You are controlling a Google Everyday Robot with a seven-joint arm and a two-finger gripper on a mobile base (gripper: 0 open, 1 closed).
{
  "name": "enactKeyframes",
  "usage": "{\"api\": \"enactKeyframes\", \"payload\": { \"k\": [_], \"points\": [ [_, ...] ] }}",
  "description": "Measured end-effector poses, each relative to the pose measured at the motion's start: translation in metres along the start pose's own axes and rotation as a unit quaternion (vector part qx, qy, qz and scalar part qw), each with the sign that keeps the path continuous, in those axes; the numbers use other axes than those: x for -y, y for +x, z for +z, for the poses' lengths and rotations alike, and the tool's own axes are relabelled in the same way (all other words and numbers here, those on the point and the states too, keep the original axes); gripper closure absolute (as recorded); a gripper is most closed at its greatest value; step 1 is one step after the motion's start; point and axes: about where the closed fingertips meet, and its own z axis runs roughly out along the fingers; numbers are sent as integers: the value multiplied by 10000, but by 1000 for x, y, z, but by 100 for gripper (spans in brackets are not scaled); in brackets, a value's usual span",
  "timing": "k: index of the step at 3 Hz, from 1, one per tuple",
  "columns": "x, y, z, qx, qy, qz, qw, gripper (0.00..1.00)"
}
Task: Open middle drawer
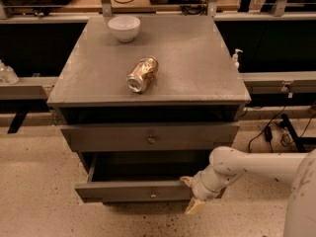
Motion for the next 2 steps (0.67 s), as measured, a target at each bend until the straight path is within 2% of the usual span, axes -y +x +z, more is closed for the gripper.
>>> {"api": "enactKeyframes", "payload": {
  "k": [1, 2],
  "points": [
    [-7, -1, -1, -1, -94, -15, 10000, 50],
    [-7, -5, -8, -1, -94, -15, 10000, 48]
  ]
}}
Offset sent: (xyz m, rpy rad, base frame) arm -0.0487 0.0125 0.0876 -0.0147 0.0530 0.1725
